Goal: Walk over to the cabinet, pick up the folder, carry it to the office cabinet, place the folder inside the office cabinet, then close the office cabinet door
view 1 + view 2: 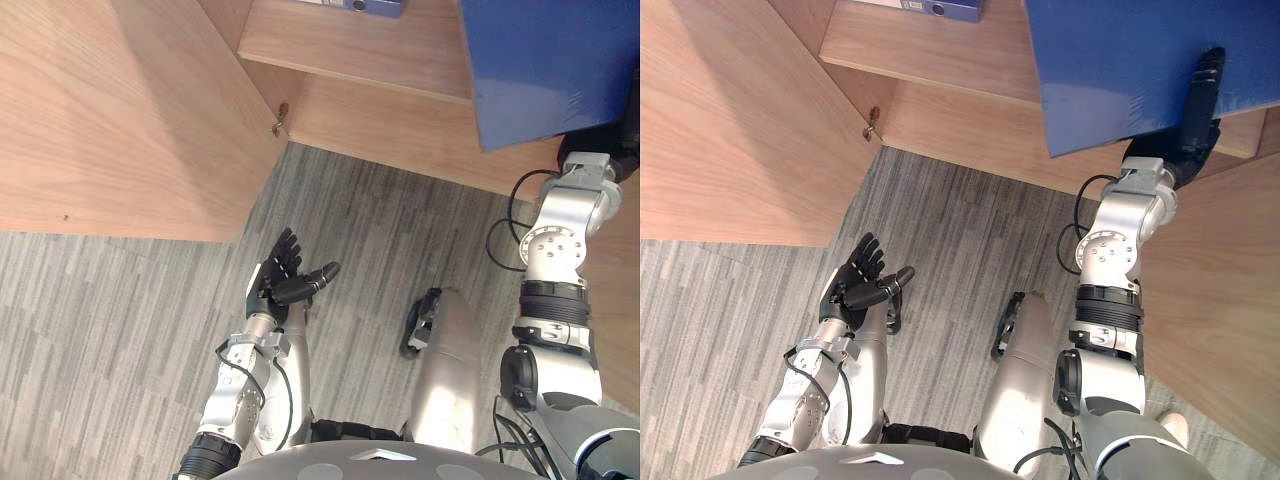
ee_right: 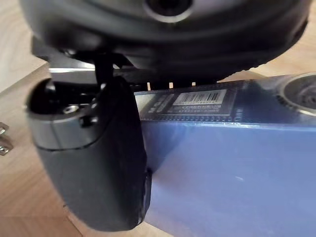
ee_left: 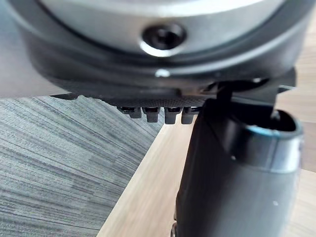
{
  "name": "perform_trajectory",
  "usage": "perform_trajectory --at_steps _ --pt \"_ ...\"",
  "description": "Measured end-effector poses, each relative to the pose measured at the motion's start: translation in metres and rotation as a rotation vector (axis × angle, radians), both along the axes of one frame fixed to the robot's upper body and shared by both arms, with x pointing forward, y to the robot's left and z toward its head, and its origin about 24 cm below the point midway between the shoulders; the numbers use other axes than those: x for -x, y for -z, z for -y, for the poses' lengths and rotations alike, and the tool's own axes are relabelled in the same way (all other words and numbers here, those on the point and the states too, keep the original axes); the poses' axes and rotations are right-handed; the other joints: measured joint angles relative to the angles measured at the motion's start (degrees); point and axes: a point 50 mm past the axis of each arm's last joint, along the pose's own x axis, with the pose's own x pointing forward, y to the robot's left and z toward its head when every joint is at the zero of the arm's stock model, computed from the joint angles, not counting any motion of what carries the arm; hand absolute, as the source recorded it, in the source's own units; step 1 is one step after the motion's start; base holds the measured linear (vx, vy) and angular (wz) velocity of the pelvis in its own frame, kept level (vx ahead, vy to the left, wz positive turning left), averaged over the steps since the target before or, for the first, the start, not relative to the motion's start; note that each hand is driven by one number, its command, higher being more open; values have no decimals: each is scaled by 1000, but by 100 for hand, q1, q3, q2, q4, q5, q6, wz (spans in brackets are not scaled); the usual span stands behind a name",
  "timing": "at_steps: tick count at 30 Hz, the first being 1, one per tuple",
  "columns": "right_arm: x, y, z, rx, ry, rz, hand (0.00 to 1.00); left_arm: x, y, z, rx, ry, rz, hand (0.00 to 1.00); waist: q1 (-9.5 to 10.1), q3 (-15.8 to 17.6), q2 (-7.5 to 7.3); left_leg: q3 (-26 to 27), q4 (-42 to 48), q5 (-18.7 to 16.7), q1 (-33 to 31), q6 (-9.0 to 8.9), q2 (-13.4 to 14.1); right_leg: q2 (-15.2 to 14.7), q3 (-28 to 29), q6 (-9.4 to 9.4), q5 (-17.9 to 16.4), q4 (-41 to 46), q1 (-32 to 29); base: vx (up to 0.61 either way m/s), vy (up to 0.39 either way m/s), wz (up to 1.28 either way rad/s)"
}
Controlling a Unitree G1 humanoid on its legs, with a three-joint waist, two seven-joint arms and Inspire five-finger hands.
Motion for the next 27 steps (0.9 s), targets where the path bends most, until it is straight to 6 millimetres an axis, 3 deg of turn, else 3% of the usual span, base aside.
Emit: perform_trajectory --at_steps 2,3,4,5,6,9,14,16,21,25,27 --pt "-2 4 -7 -13 -21 -3 0 1 -2 2 3 -2 5 100 -5 3 -68 1 -342 220 80 -14 44 99 -57 -40 -21 -224 68 30 -160 6" --pt "-3 8 -10 -22 -33 -11 0 2 -4 4 7 3 12 100 18 10 -95 74 -459 371 153 94 92 158 -143 -200 -110 -436 192 50 -135 2" --pt "-3 11 -12 -27 -41 -18 0 3 -5 4 8 3 16 100 35 8 -139 140 -422 491 146 286 100 173 -152 -329 -183 -530 256 55 -132 -4" --pt "-4 16 -17 -16 -57 -37 0 4 -7 3 12 0 25 100 80 9 -178 307 -159 794 11 726 188 172 -224 -393 -265 -605 361 42 -116 0" --pt "-4 20 -20 -5 -69 -55 0 3 -11 2 9 -4 42 100 75 5 -199 443 71 1178 -182 940 258 162 -328 -394 -266 -588 415 23 -115 10" --pt "1 30 -13 -45 -37 -63 0 -11 -26 3 7 -6 104 100 -15 -8 -301 782 -64 1938 -405 976 279 -141 -739 -589 -371 -666 647 -27 -109 86" --pt "4 32 -9 -82 -6 -43 0 -23 -38 5 3 -14 151 100 4 -28 -382 1244 -882 1901 -136 843 149 -460 -985 -679 -432 -655 795 -90 -29 74" --pt "0 33 -22 -81 -47 -50 0 -22 -37 0 -2 -36 141 100 82 -34 -393 1336 -1024 1717 25 819 90 -527 -976 -618 -509 -661 880 -94 71 17" --pt "-7 42 -49 -108 -132 -65 0 -17 -26 -4 -37 -38 95 100 230 -81 -429 1482 -942 1360 171 906 102 -490 -685 -540 -510 -658 847 -124 132 -16" --pt "-5 40 -45 -113 -121 -51 0 -18 -26 -3 -44 -26 95 100 292 -133 -482 1629 -825 1306 -76 988 106 -527 -510 -494 -410 -690 517 -60 149 -19" --pt "-4 39 -43 -116 -112 -43 0 -19 -26 -3 -45 -26 96 100 295 -140 -492 1734 -676 1229 -209 1112 142 -531 -401 -411 -201 -735 373 -17 160 -16"
